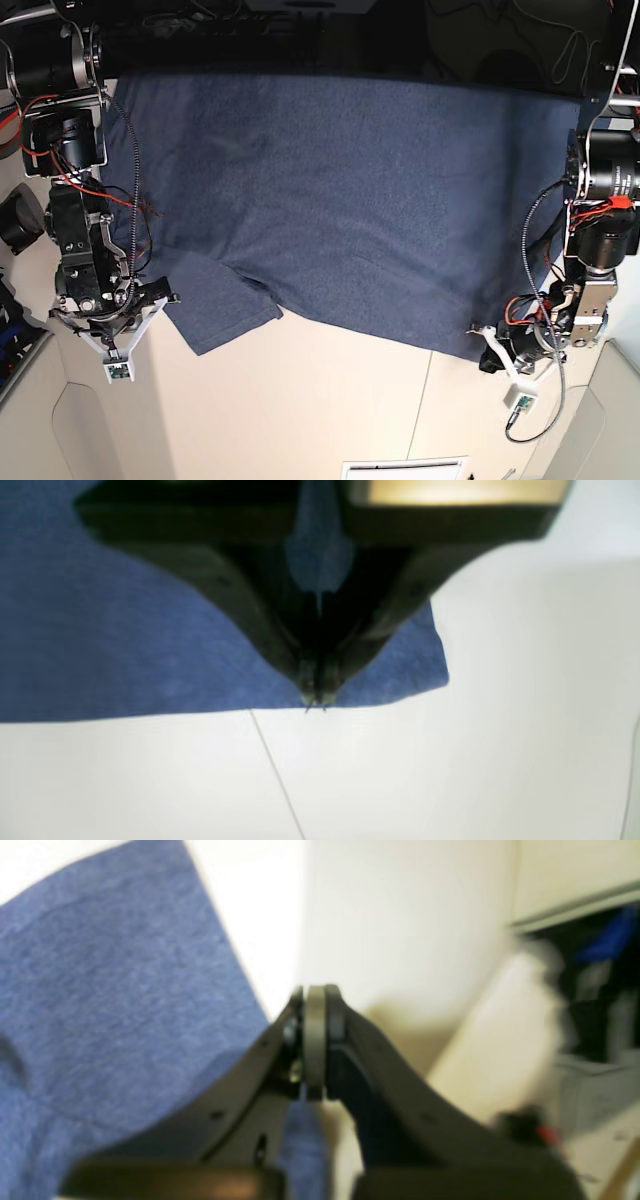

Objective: Layout the t-shirt on the table in an organized manner, then fold the t-shirt properly
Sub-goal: 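Pull the shirt sides apart with both grippers to spread it flat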

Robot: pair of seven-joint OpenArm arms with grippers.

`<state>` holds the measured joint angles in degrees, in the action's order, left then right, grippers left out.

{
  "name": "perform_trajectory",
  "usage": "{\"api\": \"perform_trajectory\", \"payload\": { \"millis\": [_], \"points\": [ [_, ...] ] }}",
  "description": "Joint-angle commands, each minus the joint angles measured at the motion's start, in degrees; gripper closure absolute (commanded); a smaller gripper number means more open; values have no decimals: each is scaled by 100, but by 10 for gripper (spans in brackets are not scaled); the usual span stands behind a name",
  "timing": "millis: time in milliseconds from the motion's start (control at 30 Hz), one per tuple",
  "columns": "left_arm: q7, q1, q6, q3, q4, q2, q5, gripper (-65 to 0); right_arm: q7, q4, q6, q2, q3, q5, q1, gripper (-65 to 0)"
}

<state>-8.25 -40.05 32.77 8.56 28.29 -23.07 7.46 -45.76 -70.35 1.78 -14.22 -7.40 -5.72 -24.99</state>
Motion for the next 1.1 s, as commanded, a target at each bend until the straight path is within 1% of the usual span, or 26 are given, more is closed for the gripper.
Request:
{"api": "perform_trajectory", "payload": {
  "millis": [0, 33, 67, 133, 167, 267, 333, 433, 500, 567, 667, 733, 767, 833, 900, 933, 1000, 1067],
  "points": [
    [-76, -184, 299, -17, 140, -153, 214, 0, -94, -393, 31, -37, 22, -107, -59, 0],
    [-299, -184, 577, -17, 197, -243, 411, 0, -323, -708, 127, -39, 22, -144, 31, 0],
    [-568, -184, 723, -17, 269, -321, 629, 0, -570, -1014, 238, -39, 22, -160, 136, 0],
    [-1255, -184, 723, -17, 426, -444, 1029, 0, -1029, -1589, 393, -33, 20, -164, 389, 0],
    [-1637, -184, 723, -17, 503, -490, 1198, 0, -1137, -1840, 433, -35, 20, -186, 551, 0],
    [-2752, -168, 723, -17, 697, -584, 1637, 0, -1266, -2492, 531, -37, 20, -428, 1134, 0],
    [-3283, -162, 723, -17, 750, -632, 1808, 0, -1329, -2839, 612, -37, 20, -501, 1569, 0],
    [-3705, -85, 723, -17, 750, -715, 2149, 0, -1375, -3235, 623, -37, 20, -590, 2256, 0],
    [-3773, 11, 723, -17, 754, -761, 2330, 0, -1390, -3421, 621, -39, 22, -686, 2680, 0],
    [-3958, 114, 723, -17, 774, -758, 2347, 0, -1427, -3523, 619, -42, 22, -750, 3010, 0],
    [-4415, 319, 723, -15, 852, -730, 2413, 0, -1429, -3602, 619, -39, 22, -754, 3364, 0],
    [-4398, 492, 723, -15, 898, -728, 2404, 0, -1425, -3602, 616, -39, 22, -715, 3508, 0],
    [-4291, 568, 723, -15, 901, -730, 2404, 0, -1423, -3598, 616, -37, 22, -688, 3536, 0],
    [-3947, 726, 723, -15, 901, -723, 2334, 0, -1353, -3547, 616, -37, 22, -533, 3530, 0],
    [-3534, 863, 723, -15, 898, -706, 2033, 0, -1091, -3427, 619, -37, 22, -339, 3497, 0],
    [-3366, 907, 723, -15, 898, -686, 1818, 0, -1003, -3289, 619, -33, 22, -269, 3453, 0],
    [-3171, 964, 723, -15, 898, -643, 1502, 0, -997, -2828, 621, -22, 20, -179, 3274, 0],
    [-3099, 975, 723, -15, 898, -595, 1388, 0, -994, -2197, 621, -22, 20, -177, 3042, 0]
  ]
}}
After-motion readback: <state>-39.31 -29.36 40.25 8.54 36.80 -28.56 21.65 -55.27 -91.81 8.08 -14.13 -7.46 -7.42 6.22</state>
